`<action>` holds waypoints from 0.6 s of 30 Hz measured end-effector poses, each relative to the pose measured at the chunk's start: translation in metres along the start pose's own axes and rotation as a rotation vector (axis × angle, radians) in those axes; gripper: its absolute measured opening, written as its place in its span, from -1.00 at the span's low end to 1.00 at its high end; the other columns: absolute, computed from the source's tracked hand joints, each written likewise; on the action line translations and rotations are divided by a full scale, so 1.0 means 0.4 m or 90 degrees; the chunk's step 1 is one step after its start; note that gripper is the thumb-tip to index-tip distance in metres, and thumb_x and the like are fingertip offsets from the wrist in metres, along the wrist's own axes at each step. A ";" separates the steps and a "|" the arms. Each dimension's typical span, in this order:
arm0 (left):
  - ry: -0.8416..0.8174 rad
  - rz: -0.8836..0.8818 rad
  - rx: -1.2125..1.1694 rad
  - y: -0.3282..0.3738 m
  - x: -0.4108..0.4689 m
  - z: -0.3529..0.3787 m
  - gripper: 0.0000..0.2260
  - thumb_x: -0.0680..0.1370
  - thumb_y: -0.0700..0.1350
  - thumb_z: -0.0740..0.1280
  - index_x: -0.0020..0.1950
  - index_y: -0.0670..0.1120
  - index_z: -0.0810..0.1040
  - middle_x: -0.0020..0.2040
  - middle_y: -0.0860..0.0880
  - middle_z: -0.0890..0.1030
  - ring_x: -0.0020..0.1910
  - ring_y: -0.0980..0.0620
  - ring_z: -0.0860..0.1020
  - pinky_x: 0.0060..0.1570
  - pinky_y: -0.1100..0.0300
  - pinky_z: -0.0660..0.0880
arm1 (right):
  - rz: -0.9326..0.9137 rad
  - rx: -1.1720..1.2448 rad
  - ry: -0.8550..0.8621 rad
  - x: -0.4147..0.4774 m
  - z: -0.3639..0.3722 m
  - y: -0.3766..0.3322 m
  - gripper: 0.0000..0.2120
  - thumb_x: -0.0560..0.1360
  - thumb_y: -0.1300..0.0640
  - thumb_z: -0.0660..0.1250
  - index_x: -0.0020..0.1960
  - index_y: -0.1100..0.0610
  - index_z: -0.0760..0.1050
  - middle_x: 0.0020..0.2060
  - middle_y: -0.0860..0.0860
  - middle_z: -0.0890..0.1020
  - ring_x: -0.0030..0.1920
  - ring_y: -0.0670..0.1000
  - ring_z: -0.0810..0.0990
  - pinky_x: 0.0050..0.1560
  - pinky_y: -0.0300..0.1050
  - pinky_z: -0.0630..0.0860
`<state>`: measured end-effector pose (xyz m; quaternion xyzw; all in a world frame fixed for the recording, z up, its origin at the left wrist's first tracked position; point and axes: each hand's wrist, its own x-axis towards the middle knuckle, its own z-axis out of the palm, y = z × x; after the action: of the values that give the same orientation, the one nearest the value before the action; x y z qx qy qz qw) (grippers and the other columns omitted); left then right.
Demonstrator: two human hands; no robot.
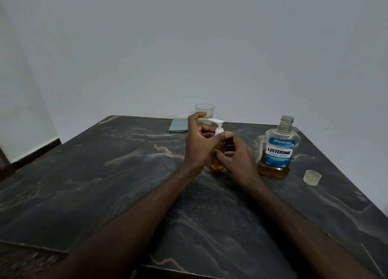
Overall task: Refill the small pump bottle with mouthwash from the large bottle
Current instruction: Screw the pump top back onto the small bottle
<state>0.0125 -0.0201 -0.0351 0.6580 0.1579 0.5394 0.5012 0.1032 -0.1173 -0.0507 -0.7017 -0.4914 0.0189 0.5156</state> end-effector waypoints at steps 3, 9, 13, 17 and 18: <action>0.000 -0.022 0.023 0.000 0.004 -0.008 -0.34 0.37 -0.04 0.67 0.32 0.09 0.36 -0.10 -0.05 0.72 -0.04 0.02 0.71 0.09 -0.07 0.66 | 0.006 0.006 0.004 -0.002 -0.005 -0.003 -0.48 0.50 0.02 0.52 0.41 0.06 0.46 0.24 -0.02 0.61 0.22 -0.04 0.59 0.21 -0.03 0.61; -0.051 -0.034 0.012 0.011 0.017 -0.020 -0.40 0.41 -0.08 0.64 0.30 -0.05 0.36 -0.08 -0.07 0.74 -0.03 0.00 0.73 0.12 -0.06 0.66 | 0.008 -0.007 0.012 0.002 -0.013 -0.004 -0.57 0.48 0.00 0.54 0.30 0.07 0.55 0.11 -0.04 0.67 0.10 -0.09 0.63 0.05 -0.23 0.59; -0.087 -0.053 -0.005 0.006 0.027 -0.028 -0.41 0.42 -0.07 0.62 0.28 -0.07 0.35 -0.07 -0.11 0.74 0.01 -0.09 0.72 0.19 -0.21 0.61 | 0.008 -0.006 0.016 -0.001 -0.015 0.000 -0.56 0.44 -0.08 0.56 0.23 0.02 0.54 0.07 -0.08 0.64 0.06 -0.12 0.61 0.02 -0.19 0.60; -0.128 -0.050 -0.041 0.003 0.021 -0.031 -0.47 0.52 -0.13 0.54 0.31 -0.18 0.29 0.03 -0.20 0.75 0.07 -0.18 0.72 0.25 -0.22 0.58 | 0.004 -0.013 -0.011 -0.004 -0.018 -0.007 -0.46 0.47 -0.10 0.53 0.36 -0.01 0.45 0.18 -0.07 0.51 0.10 -0.12 0.53 0.05 -0.20 0.55; -0.134 -0.051 -0.050 0.002 0.021 -0.034 -0.52 0.55 -0.17 0.50 0.31 -0.21 0.29 0.06 -0.21 0.74 0.09 -0.19 0.72 0.26 -0.22 0.58 | 0.004 -0.024 -0.026 -0.004 -0.020 -0.009 -0.44 0.49 -0.08 0.51 0.41 0.01 0.43 0.21 -0.06 0.49 0.11 -0.11 0.52 0.02 -0.27 0.50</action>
<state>0.0035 -0.0073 -0.0310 0.6841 0.1090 0.4525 0.5616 0.1043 -0.1240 -0.0449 -0.7123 -0.5002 0.0257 0.4918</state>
